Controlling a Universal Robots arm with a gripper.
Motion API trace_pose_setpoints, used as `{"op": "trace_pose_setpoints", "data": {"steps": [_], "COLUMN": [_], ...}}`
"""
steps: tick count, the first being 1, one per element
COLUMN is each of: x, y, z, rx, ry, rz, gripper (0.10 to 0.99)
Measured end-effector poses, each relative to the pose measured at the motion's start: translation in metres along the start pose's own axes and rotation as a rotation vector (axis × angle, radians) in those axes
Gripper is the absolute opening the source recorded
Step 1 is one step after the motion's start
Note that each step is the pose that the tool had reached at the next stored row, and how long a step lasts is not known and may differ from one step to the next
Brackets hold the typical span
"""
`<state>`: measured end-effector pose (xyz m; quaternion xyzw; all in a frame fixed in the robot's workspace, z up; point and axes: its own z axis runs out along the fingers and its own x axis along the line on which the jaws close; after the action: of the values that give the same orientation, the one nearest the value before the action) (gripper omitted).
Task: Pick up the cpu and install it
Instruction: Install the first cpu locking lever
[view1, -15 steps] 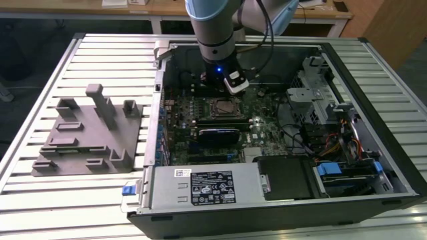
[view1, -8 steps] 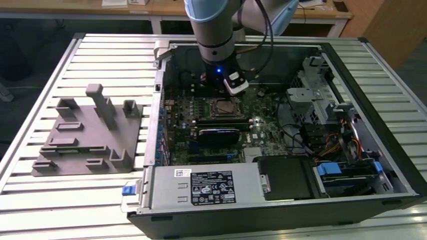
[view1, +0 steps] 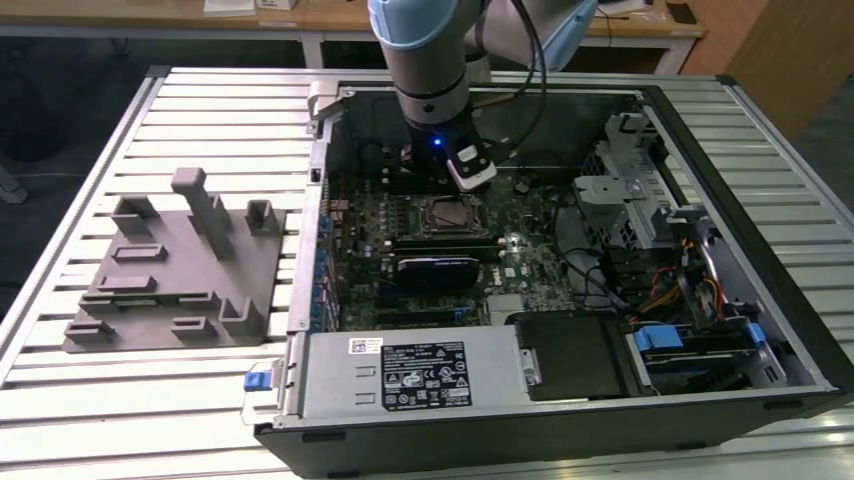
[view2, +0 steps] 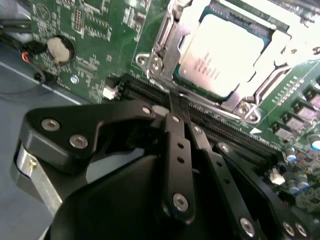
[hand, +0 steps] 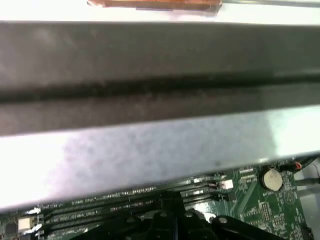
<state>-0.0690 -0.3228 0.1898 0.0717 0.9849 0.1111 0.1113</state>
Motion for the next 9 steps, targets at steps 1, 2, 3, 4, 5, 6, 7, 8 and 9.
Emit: {"op": "trace_pose_setpoints", "data": {"steps": [1,2,3,4,5,6,7,8,9], "x": [0.0,-0.0001,-0.0002,-0.0005,-0.0009,-0.0014,-0.002,-0.0025,-0.0032], "y": [0.0,0.0001,0.0003,0.0006,0.0011,0.0016,0.0022,0.0029,0.0036], "z": [0.0,-0.0001,-0.0009,-0.0022,-0.0042,-0.0065,-0.009,-0.0117,-0.0146], "rx": [0.0,0.0,-0.001,-0.001,0.0,0.0,0.0,0.0,0.0], "ry": [0.0,-0.0001,-0.0001,-0.0001,0.0,-0.0001,-0.0001,0.0,-0.0001], "rz": [0.0,0.0,0.0,0.0,0.0,0.0,0.0,0.0,0.0], "gripper": [0.106,0.106,0.106,0.106,0.106,0.106,0.106,0.106,0.106]}}
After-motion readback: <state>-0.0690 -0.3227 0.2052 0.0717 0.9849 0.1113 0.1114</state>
